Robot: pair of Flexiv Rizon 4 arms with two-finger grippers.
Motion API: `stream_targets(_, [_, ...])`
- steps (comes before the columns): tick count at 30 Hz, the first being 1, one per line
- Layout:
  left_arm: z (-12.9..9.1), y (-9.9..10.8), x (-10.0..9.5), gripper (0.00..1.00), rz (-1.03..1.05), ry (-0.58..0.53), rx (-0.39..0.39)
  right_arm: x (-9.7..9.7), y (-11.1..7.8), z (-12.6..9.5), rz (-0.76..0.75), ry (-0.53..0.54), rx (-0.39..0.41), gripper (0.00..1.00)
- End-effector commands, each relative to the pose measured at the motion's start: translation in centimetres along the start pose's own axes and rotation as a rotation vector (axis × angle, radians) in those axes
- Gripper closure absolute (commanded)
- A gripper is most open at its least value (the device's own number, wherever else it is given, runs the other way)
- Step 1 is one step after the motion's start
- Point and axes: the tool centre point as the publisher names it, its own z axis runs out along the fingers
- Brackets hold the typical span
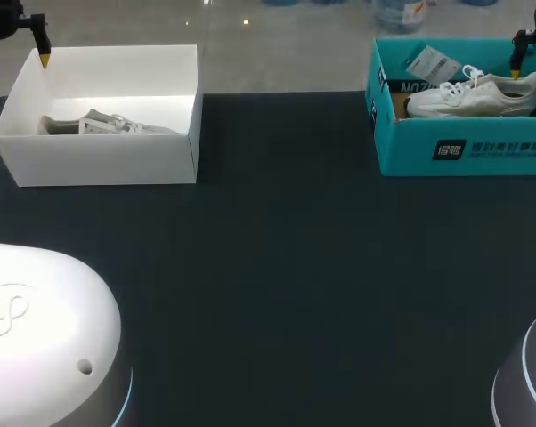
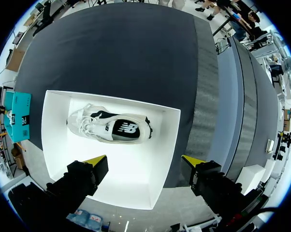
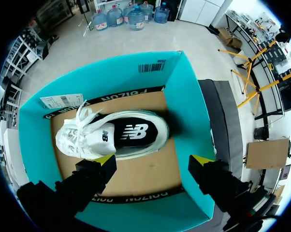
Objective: Take the shoe out of the shoebox, open the shoe tongue, remove and reinsert the insole, then place the shoe into the shoebox
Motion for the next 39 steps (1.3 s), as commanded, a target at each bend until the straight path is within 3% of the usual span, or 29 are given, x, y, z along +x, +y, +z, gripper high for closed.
stream_targets(1, [0.0,0.0,0.0,0.0,0.0,0.001,-0.001,0.0,1.4,1.0,-0.005,0.0,0.096,0.0])
stream_targets(14, [0.0,0.0,0.0,0.0,0.0,0.001,-0.001,0.2,2.5,3.7,0.024,0.004,0.133,0.0])
stream_targets(31, [0.0,0.0,0.0,0.0,0.0,0.001,-0.001,0.0,2.5,7.2,0.025,-0.008,0.2,0.0])
stream_targets(33, [0.0,0.0,0.0,0.0,0.0,0.001,-0.001,0.0,2.4,7.4,0.024,-0.011,0.206,0.06])
stream_targets(34, [0.0,0.0,0.0,0.0,0.0,0.001,-0.001,0.0,2.3,7.5,0.023,-0.014,0.208,0.15])
stream_targets(35, [0.0,0.0,0.0,0.0,0.0,0.001,-0.001,0.0,2.3,7.5,0.023,-0.015,0.209,0.3])
stream_targets(36, [0.0,0.0,0.0,0.0,0.0,0.001,-0.001,0.0,2.3,7.5,0.024,-0.016,0.209,0.51])
stream_targets(39, [0.0,0.0,0.0,0.0,0.0,0.001,-0.001,0.1,2.1,7.5,0.029,-0.02,0.21,0.59])
